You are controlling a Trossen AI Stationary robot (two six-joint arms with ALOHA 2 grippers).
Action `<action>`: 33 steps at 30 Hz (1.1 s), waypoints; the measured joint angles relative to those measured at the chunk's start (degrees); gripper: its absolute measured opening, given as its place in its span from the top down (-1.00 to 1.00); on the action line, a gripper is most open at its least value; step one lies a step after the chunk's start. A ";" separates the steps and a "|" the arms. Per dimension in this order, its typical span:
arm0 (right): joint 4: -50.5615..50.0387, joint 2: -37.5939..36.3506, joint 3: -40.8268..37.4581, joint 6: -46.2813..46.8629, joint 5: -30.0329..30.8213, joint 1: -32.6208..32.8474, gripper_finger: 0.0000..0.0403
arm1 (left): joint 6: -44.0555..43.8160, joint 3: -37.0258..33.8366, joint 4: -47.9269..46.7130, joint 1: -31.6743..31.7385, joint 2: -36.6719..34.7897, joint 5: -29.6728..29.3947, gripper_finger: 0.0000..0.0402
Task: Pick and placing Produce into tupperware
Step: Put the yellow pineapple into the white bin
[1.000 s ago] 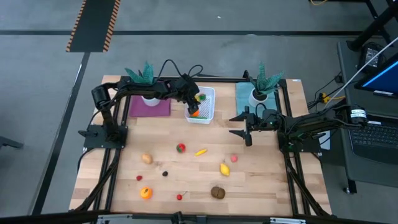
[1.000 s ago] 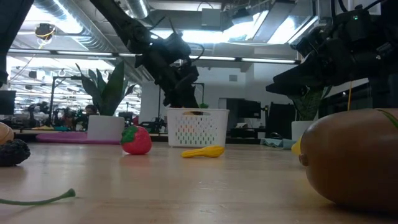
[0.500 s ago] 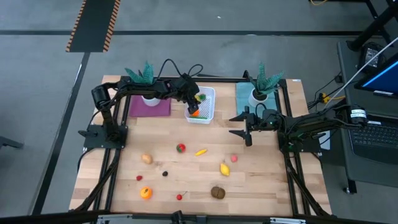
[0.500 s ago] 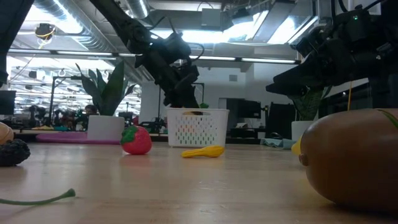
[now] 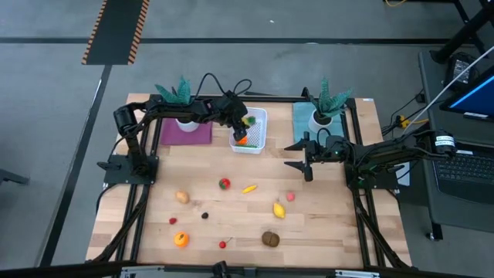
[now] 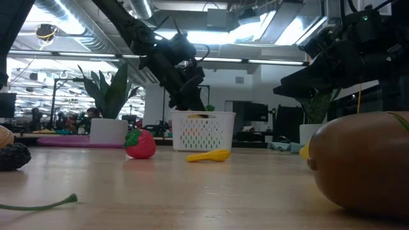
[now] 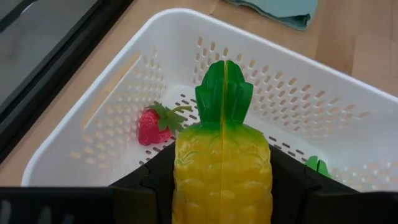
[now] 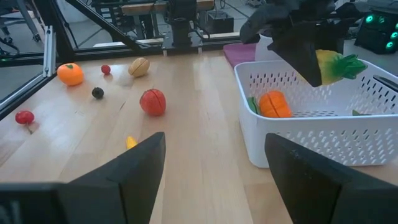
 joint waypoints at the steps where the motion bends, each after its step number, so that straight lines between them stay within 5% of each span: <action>1: 0.00 0.00 0.00 0.00 0.44 0.02 -0.38 | 0.00 0.00 0.24 0.00 0.00 -0.06 0.17; 23: -0.02 -0.02 0.02 0.00 1.15 0.02 -0.38 | 0.07 0.14 -0.09 0.09 0.00 -2.79 0.17; 33: 0.00 -0.02 0.02 0.06 1.14 0.02 -0.38 | 2.65 7.72 -8.70 -1.16 -0.11 -4.36 0.17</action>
